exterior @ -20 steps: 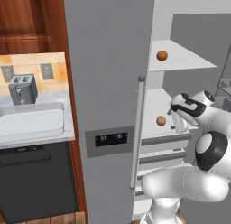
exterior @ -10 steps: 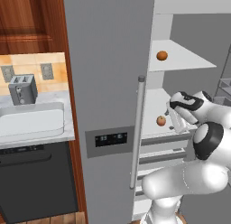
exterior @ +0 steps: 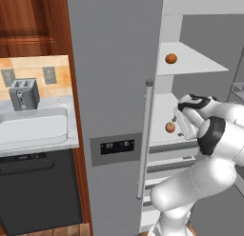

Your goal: Pick the tangerine and peach from the fridge and place them inside the tupperware on the counter.

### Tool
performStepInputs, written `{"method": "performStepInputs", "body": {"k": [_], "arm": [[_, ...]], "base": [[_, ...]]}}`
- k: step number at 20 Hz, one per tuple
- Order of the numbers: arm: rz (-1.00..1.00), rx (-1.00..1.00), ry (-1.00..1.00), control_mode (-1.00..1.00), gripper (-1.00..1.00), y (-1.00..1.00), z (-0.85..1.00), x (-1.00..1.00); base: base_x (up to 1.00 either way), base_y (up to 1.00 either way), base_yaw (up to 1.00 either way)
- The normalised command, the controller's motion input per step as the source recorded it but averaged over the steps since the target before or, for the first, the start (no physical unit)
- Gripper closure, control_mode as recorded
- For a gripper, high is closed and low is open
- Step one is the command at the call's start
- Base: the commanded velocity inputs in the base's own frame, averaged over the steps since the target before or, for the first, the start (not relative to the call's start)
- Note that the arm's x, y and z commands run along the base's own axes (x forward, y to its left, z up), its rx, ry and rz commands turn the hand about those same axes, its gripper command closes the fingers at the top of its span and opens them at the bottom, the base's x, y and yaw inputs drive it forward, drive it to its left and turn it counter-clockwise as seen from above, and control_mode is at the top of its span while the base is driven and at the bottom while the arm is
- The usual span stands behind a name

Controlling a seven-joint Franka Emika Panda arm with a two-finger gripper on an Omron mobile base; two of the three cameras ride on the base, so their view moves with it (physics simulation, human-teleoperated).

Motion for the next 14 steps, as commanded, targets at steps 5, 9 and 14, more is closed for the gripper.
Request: {"method": "performStepInputs", "body": {"k": [5, 9, 14], "arm": [[0.07, 0.0, 0.0, -1.0, -1.0, -0.08, -0.11, 0.19], [0.06, 0.0, 0.0, -1.0, -1.0, -0.02, -0.15, 0.23], [0.05, -0.02, 0.0, -1.0, -1.0, -0.01, -0.2, 0.3]], "base": [[0.0, 0.0, 0.0], [0.0, 0.0, 0.0], [0.0, 0.0, 0.0]]}}
